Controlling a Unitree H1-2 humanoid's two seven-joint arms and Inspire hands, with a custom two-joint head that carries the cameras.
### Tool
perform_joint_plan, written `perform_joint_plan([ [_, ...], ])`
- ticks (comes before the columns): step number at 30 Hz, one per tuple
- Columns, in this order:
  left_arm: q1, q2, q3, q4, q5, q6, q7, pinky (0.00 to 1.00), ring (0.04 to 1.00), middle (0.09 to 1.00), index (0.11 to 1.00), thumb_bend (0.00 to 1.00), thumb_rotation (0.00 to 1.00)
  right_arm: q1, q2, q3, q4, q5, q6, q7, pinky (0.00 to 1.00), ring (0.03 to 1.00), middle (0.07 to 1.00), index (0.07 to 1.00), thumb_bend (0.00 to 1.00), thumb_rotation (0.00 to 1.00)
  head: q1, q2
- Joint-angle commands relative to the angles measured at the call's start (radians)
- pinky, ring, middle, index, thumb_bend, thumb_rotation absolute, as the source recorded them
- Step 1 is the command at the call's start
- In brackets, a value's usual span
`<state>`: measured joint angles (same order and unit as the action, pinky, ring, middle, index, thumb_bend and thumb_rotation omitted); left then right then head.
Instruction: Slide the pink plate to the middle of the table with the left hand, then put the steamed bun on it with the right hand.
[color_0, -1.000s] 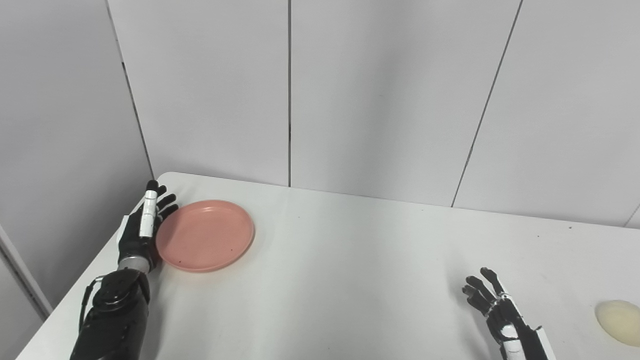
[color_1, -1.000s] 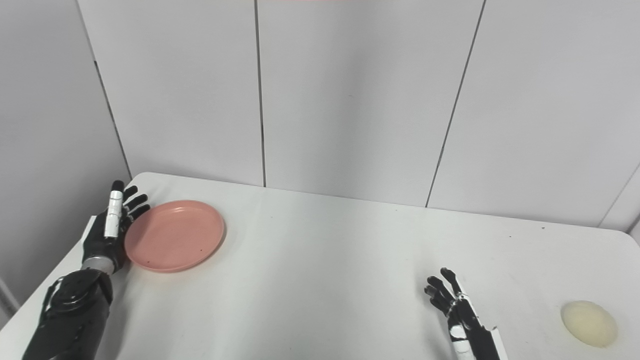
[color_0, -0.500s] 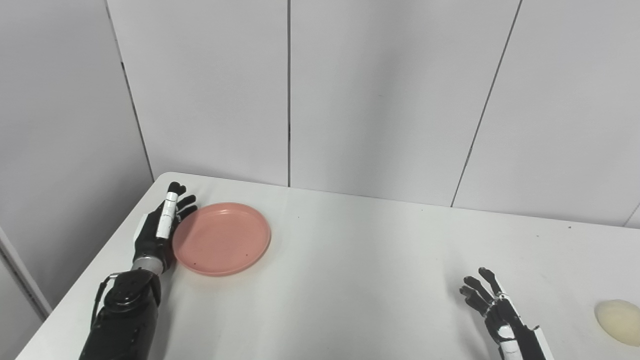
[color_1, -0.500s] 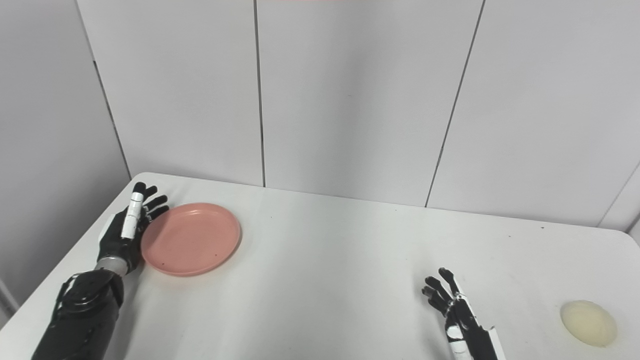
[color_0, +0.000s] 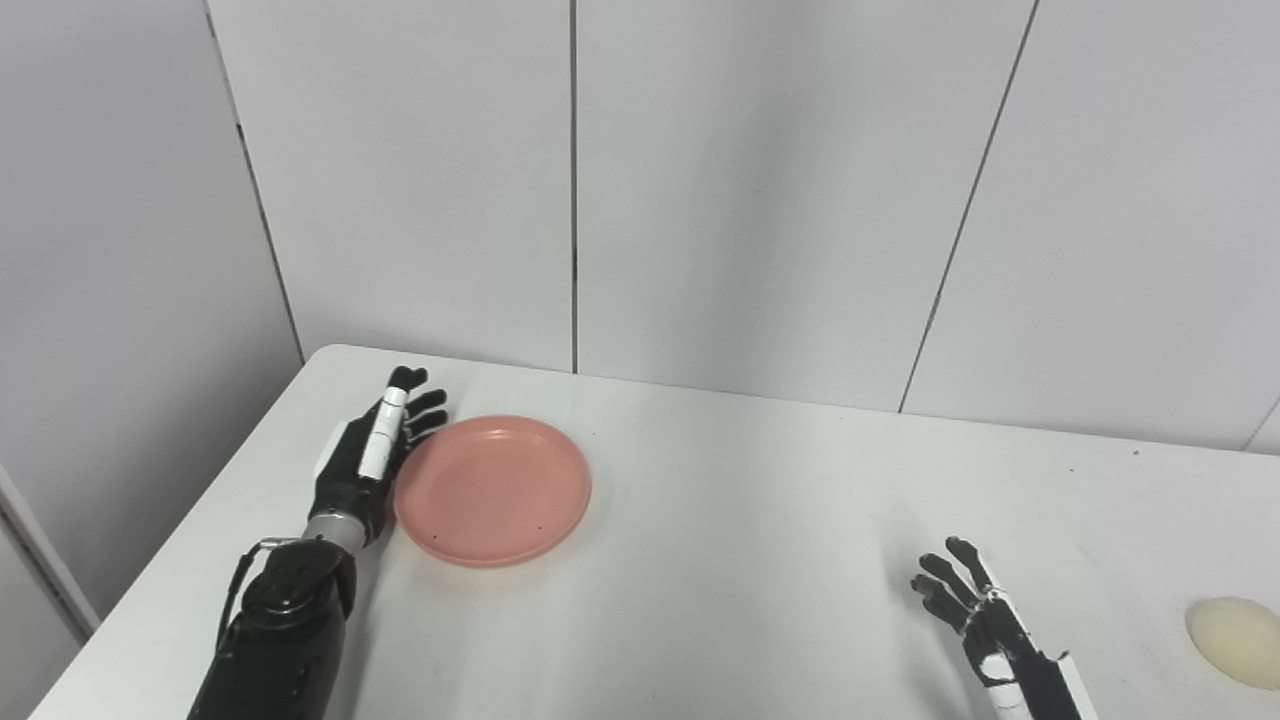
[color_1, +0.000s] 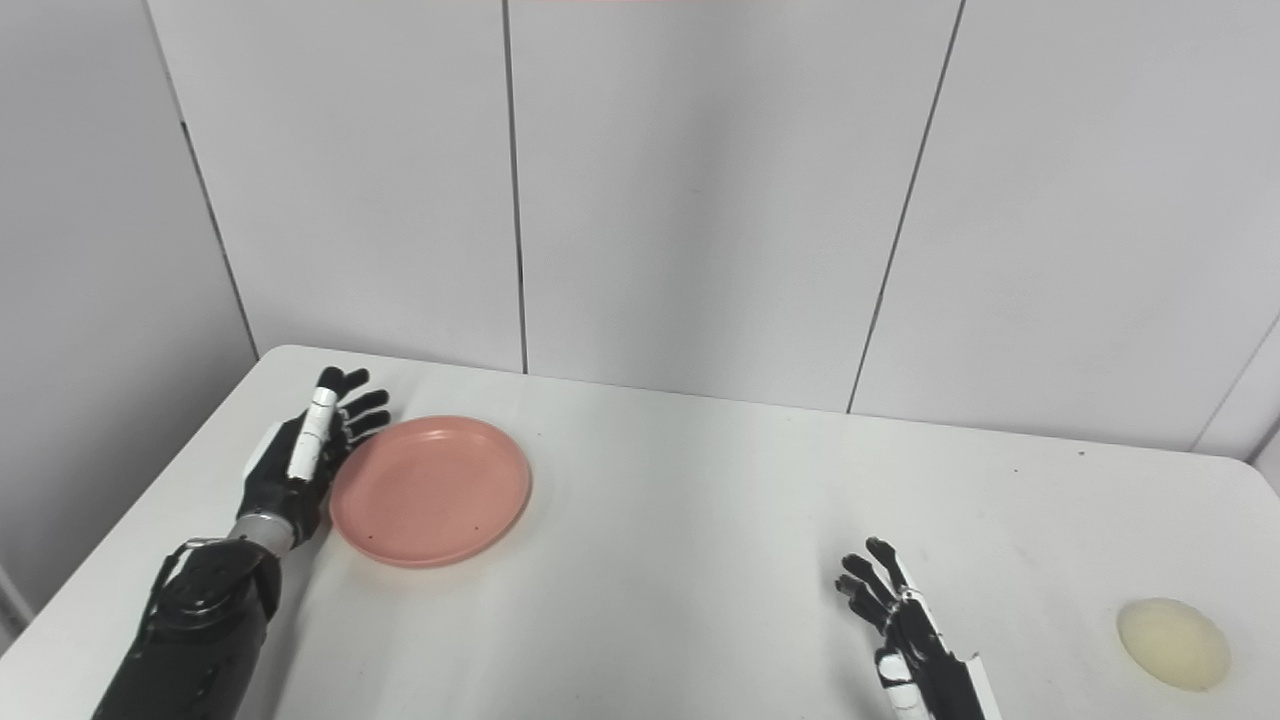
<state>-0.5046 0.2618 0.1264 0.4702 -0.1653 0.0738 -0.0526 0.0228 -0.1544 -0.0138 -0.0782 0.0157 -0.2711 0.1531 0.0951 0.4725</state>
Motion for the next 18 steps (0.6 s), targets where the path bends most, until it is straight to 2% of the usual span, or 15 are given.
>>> perform_joint_plan([
  [1, -0.029, 0.004, -0.008, -0.025, 0.013, -0.033, -0.017, 0.85, 0.843, 0.85, 0.872, 0.86, 0.94, 0.035, 0.014, 0.008, 0.021, 0.005, -0.017, -0.009, 0.87, 0.842, 0.879, 0.931, 0.72, 1.0, 0.001, 0.001],
  [7, -0.026, -0.019, -0.037, -0.057, 0.032, -0.009, -0.026, 0.84, 0.829, 0.841, 0.862, 0.87, 0.93, 0.034, 0.016, 0.009, 0.016, 0.014, -0.006, -0.004, 0.88, 0.847, 0.884, 0.937, 0.74, 1.0, -0.002, 0.004],
  [18, -0.025, -0.078, -0.051, -0.099, 0.034, 0.055, -0.021, 0.84, 0.848, 0.849, 0.874, 0.85, 0.95, 0.034, 0.021, 0.014, 0.013, -0.005, -0.003, -0.013, 0.88, 0.843, 0.88, 0.934, 0.74, 1.0, -0.012, 0.008],
])
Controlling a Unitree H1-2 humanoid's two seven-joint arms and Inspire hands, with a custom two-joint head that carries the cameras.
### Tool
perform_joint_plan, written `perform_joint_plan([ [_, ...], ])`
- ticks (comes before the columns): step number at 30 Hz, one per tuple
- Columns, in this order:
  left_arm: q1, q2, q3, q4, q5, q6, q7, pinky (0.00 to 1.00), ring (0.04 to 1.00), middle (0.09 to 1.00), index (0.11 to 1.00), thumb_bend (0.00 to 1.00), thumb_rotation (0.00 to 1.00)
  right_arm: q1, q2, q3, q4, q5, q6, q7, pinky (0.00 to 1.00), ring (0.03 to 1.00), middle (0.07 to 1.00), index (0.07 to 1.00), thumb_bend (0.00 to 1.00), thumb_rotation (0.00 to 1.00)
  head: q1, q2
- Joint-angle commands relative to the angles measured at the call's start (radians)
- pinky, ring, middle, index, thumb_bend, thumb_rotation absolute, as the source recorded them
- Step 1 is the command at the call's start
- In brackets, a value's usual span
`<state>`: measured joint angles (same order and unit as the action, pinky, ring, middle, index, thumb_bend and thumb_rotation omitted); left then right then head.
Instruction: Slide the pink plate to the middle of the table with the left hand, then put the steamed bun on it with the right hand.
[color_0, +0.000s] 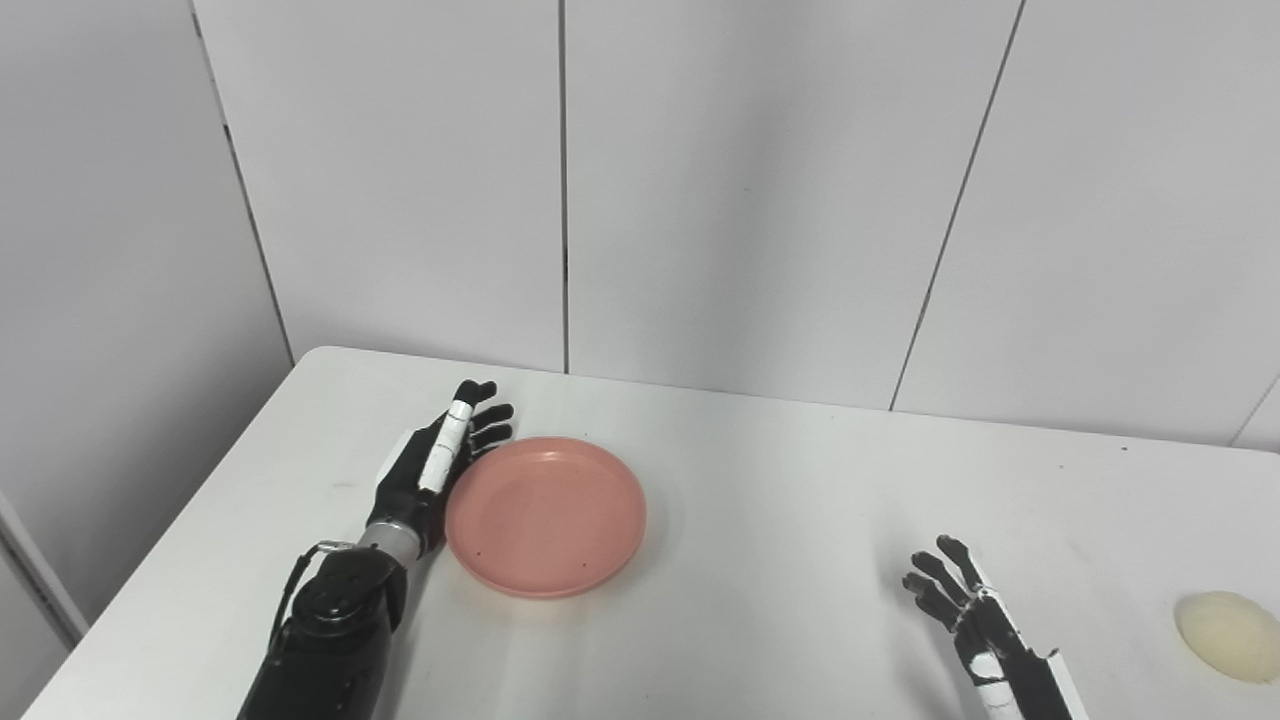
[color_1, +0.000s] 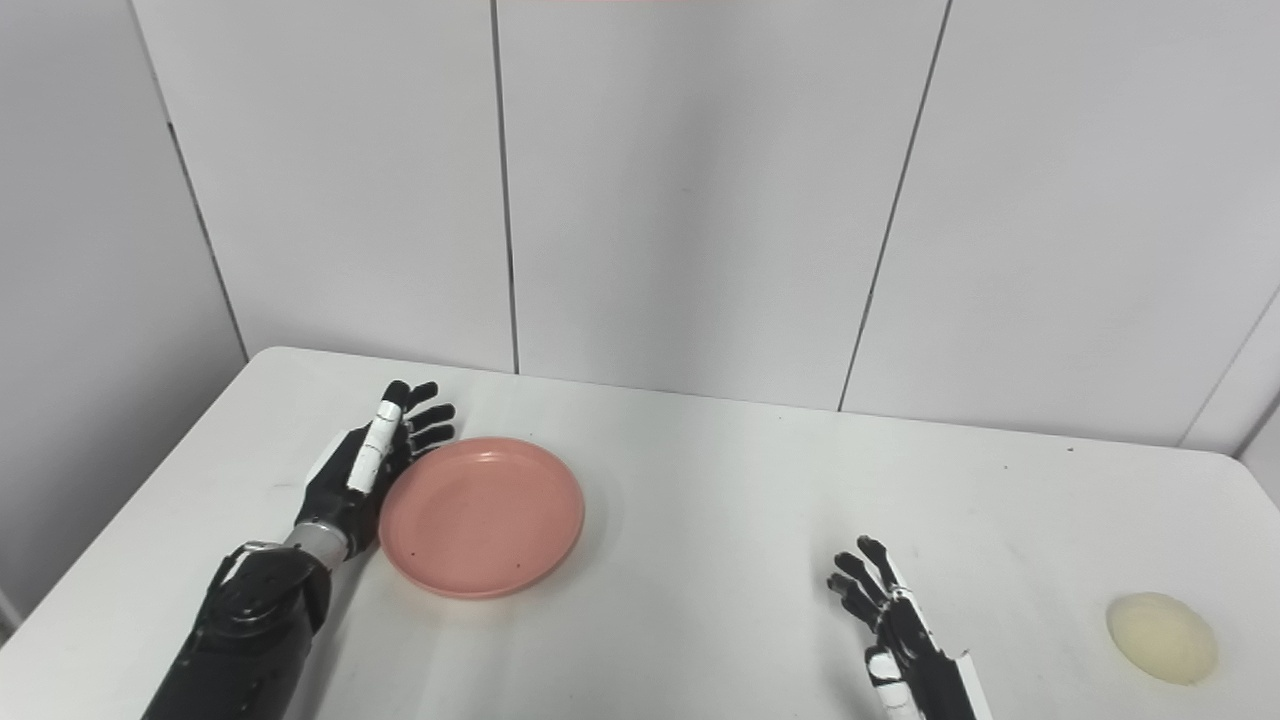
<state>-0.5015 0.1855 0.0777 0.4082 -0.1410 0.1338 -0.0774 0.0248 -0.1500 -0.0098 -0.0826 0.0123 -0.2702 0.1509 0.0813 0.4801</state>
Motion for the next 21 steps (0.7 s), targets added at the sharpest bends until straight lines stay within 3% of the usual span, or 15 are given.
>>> perform_joint_plan([
  [1, -0.028, -0.004, -0.003, -0.039, 0.011, 0.001, 0.003, 0.84, 0.85, 0.852, 0.877, 0.84, 0.95, 0.032, 0.018, 0.01, 0.017, -0.002, -0.003, -0.012, 0.88, 0.842, 0.879, 0.933, 0.74, 1.0, 0.001, 0.001],
  [9, -0.021, -0.048, -0.015, -0.047, 0.02, 0.037, 0.005, 0.84, 0.862, 0.857, 0.894, 0.84, 0.95, 0.029, 0.019, 0.017, 0.014, -0.006, 0.0, -0.018, 0.88, 0.847, 0.883, 0.936, 0.75, 1.0, -0.009, 0.002],
  [21, -0.015, -0.092, -0.047, -0.05, 0.045, 0.022, -0.004, 0.83, 0.866, 0.851, 0.899, 0.85, 0.94, 0.029, 0.029, 0.022, 0.004, -0.017, 0.009, -0.02, 0.87, 0.84, 0.879, 0.93, 0.73, 1.0, -0.034, 0.011],
])
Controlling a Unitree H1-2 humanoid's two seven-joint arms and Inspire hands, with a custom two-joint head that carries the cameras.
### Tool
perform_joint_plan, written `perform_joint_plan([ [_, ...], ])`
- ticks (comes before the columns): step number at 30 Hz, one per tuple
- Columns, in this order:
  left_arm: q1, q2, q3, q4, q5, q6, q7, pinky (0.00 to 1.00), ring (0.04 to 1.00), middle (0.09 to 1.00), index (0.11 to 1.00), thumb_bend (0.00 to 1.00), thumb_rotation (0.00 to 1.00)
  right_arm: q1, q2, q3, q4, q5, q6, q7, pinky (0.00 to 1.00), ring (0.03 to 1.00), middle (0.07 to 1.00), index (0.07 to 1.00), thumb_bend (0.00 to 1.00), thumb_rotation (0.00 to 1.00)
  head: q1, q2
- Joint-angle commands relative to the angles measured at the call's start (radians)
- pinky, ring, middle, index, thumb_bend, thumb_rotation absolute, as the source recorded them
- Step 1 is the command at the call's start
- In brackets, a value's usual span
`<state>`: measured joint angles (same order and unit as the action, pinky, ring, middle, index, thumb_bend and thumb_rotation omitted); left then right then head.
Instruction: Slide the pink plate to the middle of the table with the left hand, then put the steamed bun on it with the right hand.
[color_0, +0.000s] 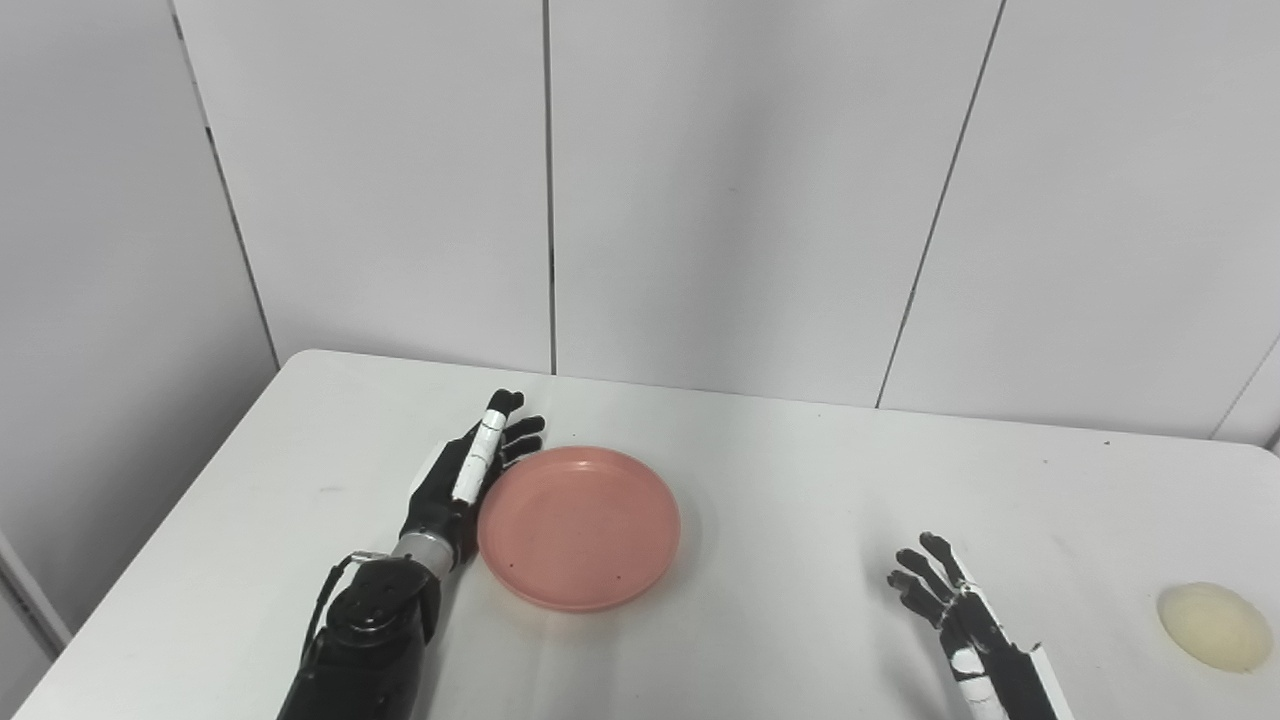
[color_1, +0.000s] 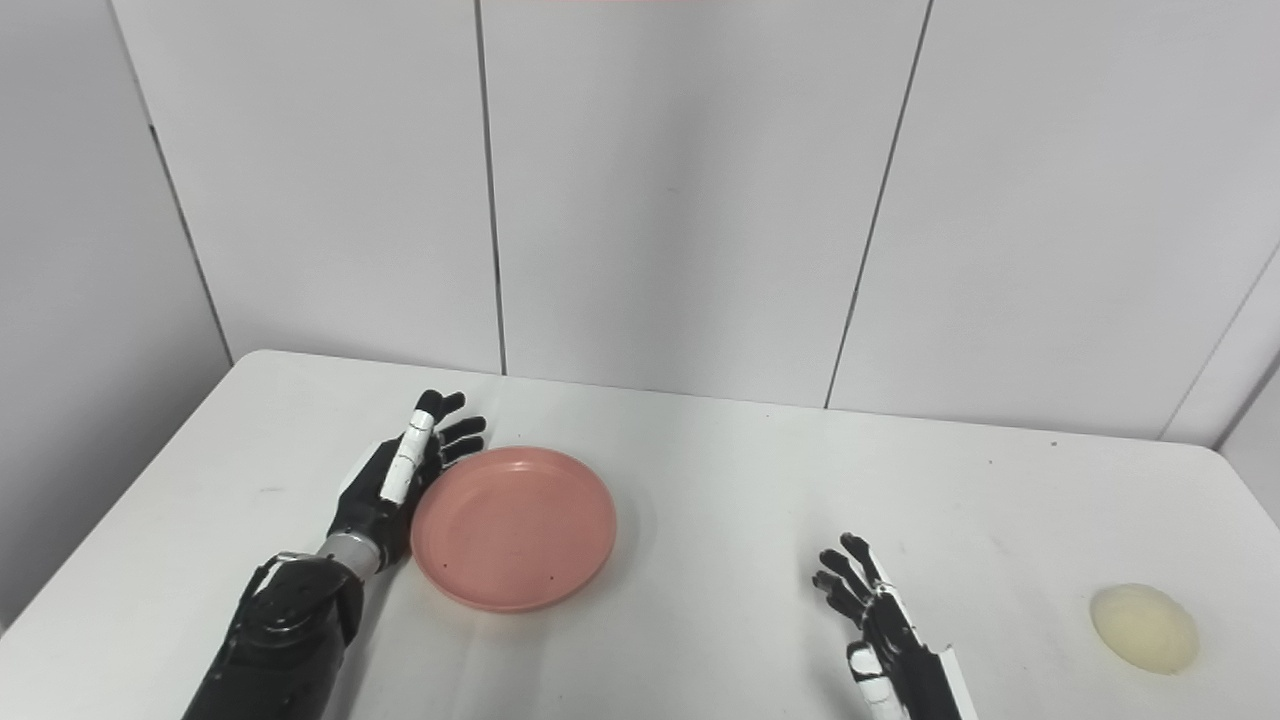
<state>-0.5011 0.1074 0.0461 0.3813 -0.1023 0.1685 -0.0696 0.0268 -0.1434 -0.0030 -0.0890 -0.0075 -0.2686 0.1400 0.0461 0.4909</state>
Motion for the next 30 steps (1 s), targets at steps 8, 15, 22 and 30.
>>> perform_joint_plan([
  [8, -0.002, -0.062, -0.04, -0.007, 0.037, -0.052, 0.015, 0.86, 0.88, 0.867, 0.918, 0.82, 0.95, 0.031, 0.031, 0.026, -0.018, -0.016, 0.029, -0.013, 0.87, 0.843, 0.877, 0.931, 0.71, 1.0, -0.029, 0.012],
  [15, 0.01, -0.111, -0.04, 0.005, 0.044, -0.091, 0.046, 0.88, 0.88, 0.861, 0.931, 0.78, 0.97, 0.027, 0.048, 0.033, -0.028, -0.038, 0.039, -0.023, 0.86, 0.839, 0.869, 0.923, 0.69, 1.0, -0.065, 0.019],
  [22, 0.025, -0.147, -0.044, -0.011, 0.024, -0.082, 0.043, 0.87, 0.876, 0.876, 0.949, 0.77, 0.98, 0.026, 0.068, 0.043, -0.05, -0.069, 0.064, -0.032, 0.85, 0.84, 0.869, 0.919, 0.69, 1.0, -0.11, 0.033],
  [30, 0.037, -0.171, -0.035, -0.041, -0.018, -0.05, 0.036, 0.9, 0.878, 0.868, 0.951, 0.8, 0.97, 0.025, 0.093, 0.067, -0.058, -0.101, 0.072, -0.047, 0.85, 0.837, 0.871, 0.93, 0.68, 1.0, -0.2, 0.039],
])
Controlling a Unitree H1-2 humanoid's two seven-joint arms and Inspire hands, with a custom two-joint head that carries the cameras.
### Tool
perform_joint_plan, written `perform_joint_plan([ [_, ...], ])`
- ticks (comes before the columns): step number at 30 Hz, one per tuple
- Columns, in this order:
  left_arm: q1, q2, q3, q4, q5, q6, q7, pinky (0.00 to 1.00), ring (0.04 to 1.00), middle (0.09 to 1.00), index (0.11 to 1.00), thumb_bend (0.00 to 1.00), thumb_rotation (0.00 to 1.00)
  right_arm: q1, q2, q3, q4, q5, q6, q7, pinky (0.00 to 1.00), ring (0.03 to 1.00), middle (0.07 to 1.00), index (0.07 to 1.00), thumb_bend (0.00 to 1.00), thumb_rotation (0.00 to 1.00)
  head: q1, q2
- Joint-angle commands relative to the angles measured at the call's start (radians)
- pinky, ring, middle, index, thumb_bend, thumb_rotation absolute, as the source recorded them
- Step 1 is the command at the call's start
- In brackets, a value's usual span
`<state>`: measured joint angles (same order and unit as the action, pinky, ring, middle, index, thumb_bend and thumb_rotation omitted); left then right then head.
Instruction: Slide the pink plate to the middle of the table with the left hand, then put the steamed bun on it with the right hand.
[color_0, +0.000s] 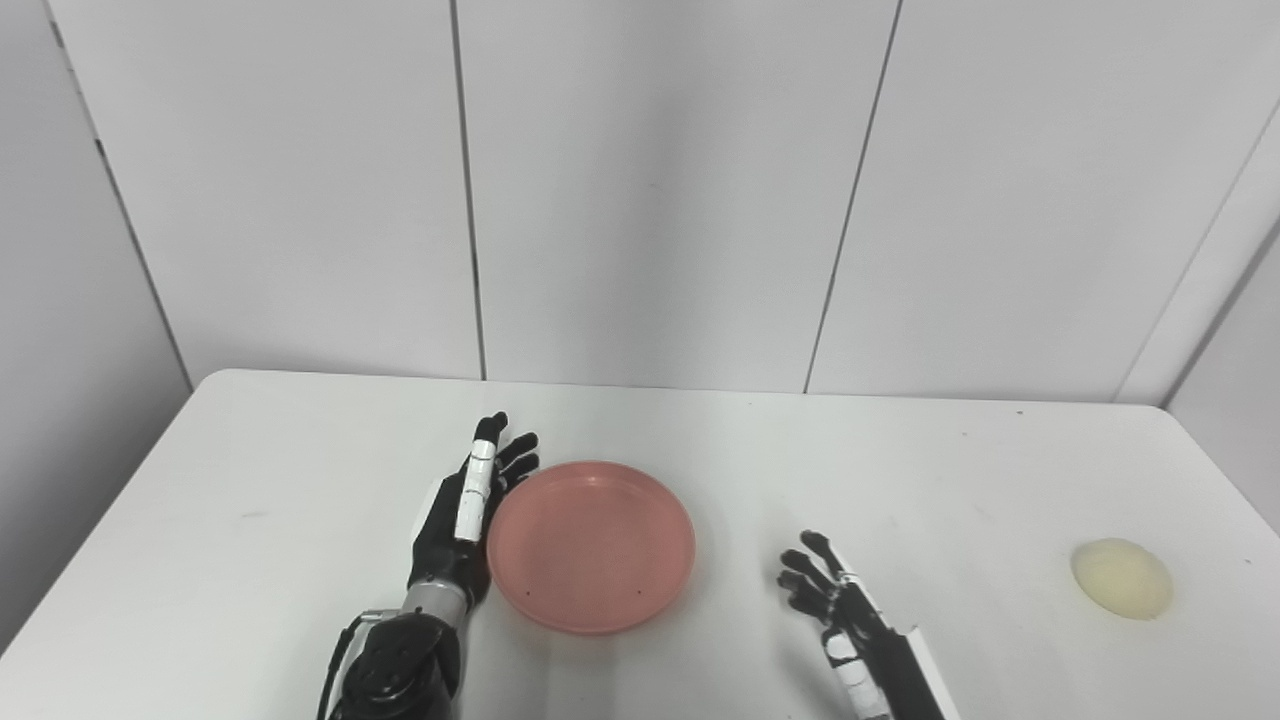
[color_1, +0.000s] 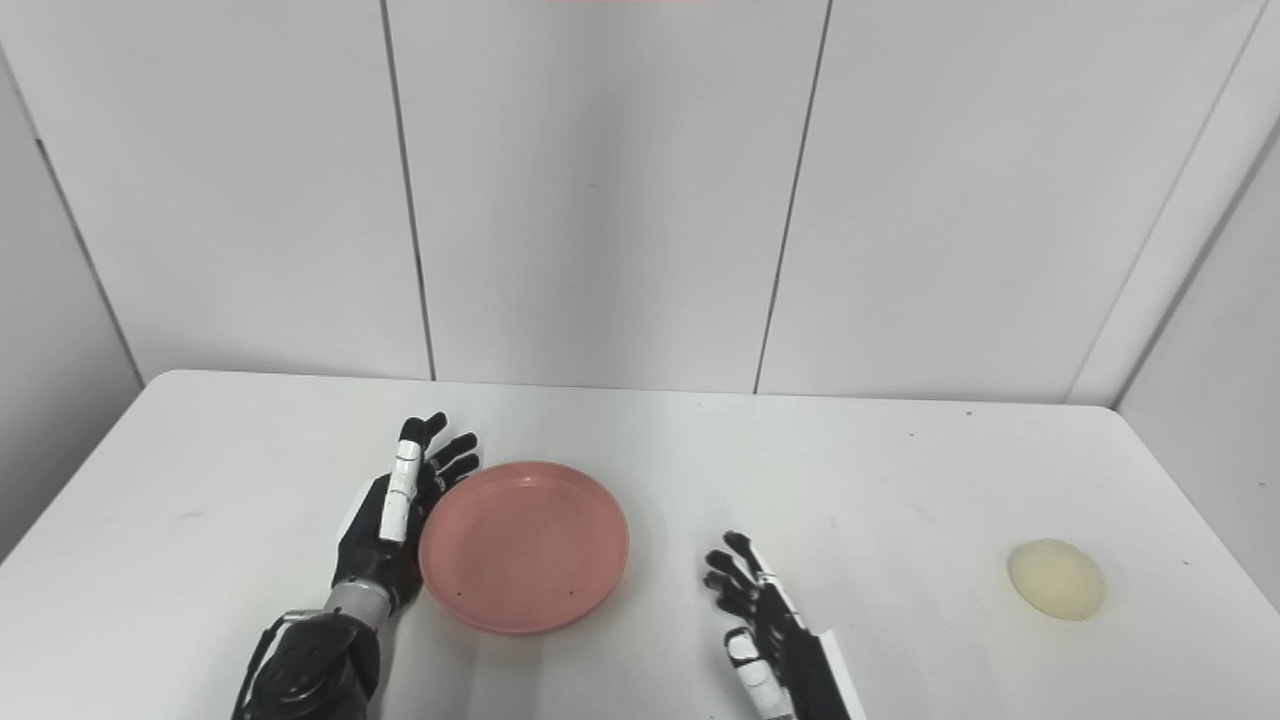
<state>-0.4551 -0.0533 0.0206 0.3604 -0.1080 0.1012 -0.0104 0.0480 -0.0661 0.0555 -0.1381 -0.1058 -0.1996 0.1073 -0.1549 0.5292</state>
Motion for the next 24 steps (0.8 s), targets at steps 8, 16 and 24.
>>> perform_joint_plan([
  [8, -0.008, 0.005, -0.016, -0.034, -0.031, 0.047, -0.054, 0.91, 0.901, 0.884, 0.955, 0.79, 0.97, -0.002, 0.052, 0.034, 0.006, -0.052, -0.002, -0.041, 0.85, 0.837, 0.879, 0.932, 0.68, 1.0, -0.122, 0.002],
  [16, -0.002, 0.014, -0.009, -0.055, -0.048, 0.081, -0.075, 0.88, 0.893, 0.88, 0.94, 0.8, 0.95, -0.011, 0.078, 0.053, 0.037, -0.076, -0.015, -0.064, 0.85, 0.842, 0.888, 0.938, 0.67, 0.99, -0.221, 0.0],
  [24, 0.012, 0.008, -0.017, -0.067, -0.045, 0.069, -0.091, 0.89, 0.892, 0.883, 0.944, 0.81, 0.94, -0.023, 0.085, 0.061, 0.073, -0.087, -0.04, -0.087, 0.83, 0.833, 0.887, 0.931, 0.71, 1.0, -0.242, 0.0],
])
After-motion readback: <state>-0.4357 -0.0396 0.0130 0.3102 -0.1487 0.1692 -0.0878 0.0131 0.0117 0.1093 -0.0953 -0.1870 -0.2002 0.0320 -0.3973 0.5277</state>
